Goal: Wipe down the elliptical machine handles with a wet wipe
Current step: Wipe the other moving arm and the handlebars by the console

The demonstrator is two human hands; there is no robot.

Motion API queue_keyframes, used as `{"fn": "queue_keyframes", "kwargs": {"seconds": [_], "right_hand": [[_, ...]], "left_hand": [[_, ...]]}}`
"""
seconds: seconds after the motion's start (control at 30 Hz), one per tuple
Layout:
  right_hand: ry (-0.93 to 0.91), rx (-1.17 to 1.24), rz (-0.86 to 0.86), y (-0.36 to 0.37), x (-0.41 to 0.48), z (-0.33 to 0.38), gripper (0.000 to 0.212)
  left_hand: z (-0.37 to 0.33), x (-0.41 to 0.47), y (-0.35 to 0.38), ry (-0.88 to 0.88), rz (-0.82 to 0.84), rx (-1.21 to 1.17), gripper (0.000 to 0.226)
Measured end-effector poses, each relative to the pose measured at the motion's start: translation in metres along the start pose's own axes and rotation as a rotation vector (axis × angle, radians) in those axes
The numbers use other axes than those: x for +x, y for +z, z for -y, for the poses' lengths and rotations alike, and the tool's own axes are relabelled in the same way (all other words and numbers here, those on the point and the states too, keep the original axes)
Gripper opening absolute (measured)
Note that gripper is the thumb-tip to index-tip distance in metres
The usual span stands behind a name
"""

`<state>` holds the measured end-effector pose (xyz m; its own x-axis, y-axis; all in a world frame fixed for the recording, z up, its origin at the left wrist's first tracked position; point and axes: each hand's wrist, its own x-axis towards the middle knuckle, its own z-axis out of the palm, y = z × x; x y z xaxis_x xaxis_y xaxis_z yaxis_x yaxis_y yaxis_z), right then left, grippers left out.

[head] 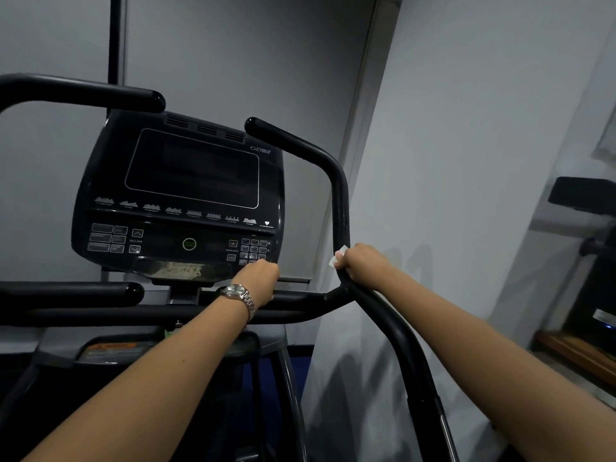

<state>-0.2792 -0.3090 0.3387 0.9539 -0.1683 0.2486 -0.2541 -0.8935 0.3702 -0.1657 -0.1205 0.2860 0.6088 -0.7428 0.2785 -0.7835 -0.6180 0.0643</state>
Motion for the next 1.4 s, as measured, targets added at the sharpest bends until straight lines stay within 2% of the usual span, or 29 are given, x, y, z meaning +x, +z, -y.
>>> {"fn": "queue_keyframes", "kwargs": {"seconds": [0.17,0.27,0.37,0.5,0.6,0.7,0.87,1.03,1.13,1.2,1.33,1.4], "right_hand": [[-0.081,-0.002,0.034,-0.003,-0.010,-0.001,0.035],[-0.085,-0.036,0.102,-0.007,-0.008,0.000,0.035],[-0.093,-0.097,0.096,-0.002,0.000,-0.001,0.035],[-0.040,-0.166,0.129,0.012,0.005,0.010,0.050],[-0.049,-0.176,0.167,0.019,0.001,0.015,0.047],[-0.041,-0.059,0.113,0.018,0.006,0.006,0.038],[0.035,-0.036,0.158,0.019,0.005,0.014,0.049],[0.083,-0.010,0.134,0.014,0.000,0.009,0.032],[0.015,0.014,0.075,0.014,0.007,0.007,0.047],[0.056,-0.010,0.095,0.020,0.009,0.012,0.059],[0.118,-0.001,0.201,0.027,0.003,0.022,0.052],[0.137,0.070,0.186,0.030,0.001,0.021,0.053]], "left_hand": [[-0.003,-0.004,0.001,-0.008,-0.015,0.024,0.013],[-0.003,-0.005,0.001,-0.015,-0.017,0.022,0.014],[-0.003,-0.006,0.002,-0.021,-0.021,0.021,0.013],[-0.002,-0.004,0.003,-0.023,-0.036,0.020,0.014],[0.000,-0.003,0.006,-0.023,-0.036,0.025,0.015],[-0.001,-0.003,0.007,-0.027,-0.040,0.018,0.015],[-0.001,-0.003,0.009,-0.034,-0.050,0.019,0.017],[-0.001,-0.002,0.011,-0.033,-0.052,0.027,0.018],[-0.001,-0.004,0.009,-0.037,-0.054,0.030,0.018],[-0.001,-0.005,0.008,-0.036,-0.052,0.027,0.017],[0.000,-0.005,0.008,-0.032,-0.034,0.018,0.014],[0.001,-0.005,0.008,-0.034,-0.034,0.008,0.015]]}}
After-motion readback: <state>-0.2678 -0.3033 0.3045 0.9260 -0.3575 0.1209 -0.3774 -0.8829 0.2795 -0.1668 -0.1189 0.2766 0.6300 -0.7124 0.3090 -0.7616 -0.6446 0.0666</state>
